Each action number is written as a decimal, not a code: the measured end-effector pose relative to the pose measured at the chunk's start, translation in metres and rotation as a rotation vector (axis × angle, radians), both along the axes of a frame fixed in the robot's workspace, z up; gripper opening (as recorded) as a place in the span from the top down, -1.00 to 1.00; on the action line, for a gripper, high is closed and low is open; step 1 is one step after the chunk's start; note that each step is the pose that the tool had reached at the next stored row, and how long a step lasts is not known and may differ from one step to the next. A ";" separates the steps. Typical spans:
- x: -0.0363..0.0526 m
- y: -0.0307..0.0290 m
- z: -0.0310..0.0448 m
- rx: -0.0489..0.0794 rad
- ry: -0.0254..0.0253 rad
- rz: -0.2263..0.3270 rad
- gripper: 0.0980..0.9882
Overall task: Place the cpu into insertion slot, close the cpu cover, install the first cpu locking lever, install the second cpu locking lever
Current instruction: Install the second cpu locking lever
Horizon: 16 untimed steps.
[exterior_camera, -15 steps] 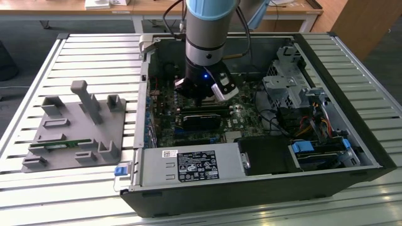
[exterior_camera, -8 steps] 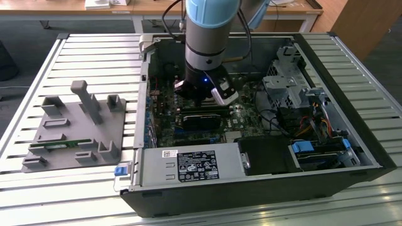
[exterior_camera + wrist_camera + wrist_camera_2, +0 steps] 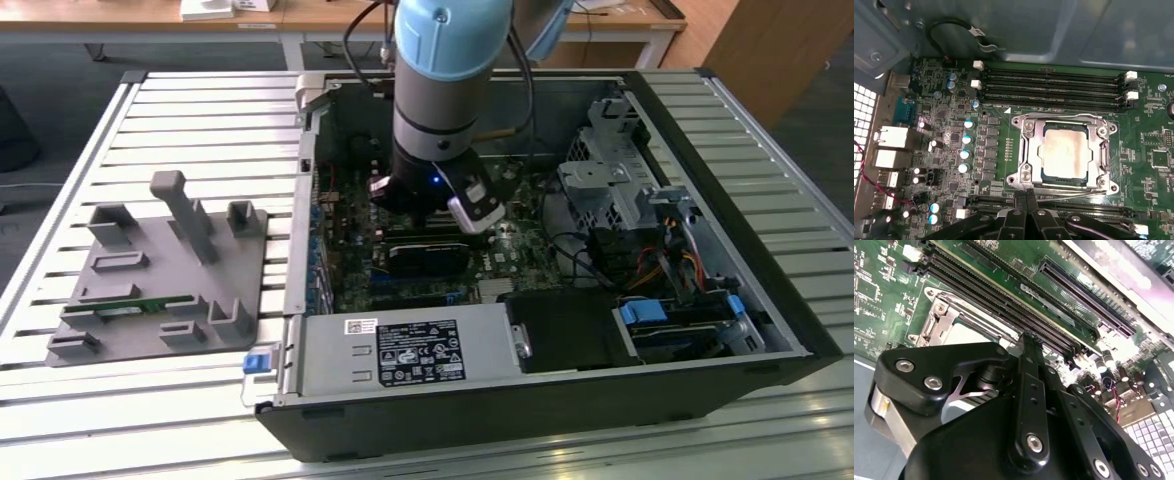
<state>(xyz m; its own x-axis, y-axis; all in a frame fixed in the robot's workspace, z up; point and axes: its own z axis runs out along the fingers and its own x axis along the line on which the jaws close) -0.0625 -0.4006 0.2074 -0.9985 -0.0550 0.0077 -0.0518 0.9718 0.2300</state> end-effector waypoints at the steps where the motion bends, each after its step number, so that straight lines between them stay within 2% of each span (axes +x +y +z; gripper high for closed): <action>1: 0.0000 -0.0001 -0.0016 0.002 -0.0001 0.000 0.98; 5: 0.0000 -0.0002 -0.0071 0.013 0.0001 0.000 0.98; 9: -0.0004 -0.0012 -0.0106 0.032 0.0000 0.000 0.98; 13: -0.0011 -0.0069 -0.0107 0.048 -0.0001 0.000 0.98; 16: -0.0013 -0.0096 -0.0107 0.050 0.0000 0.000 0.98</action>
<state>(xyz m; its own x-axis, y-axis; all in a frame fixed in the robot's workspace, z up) -0.0639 -0.4102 0.1968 -0.9985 -0.0553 0.0049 -0.0518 0.9590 0.2787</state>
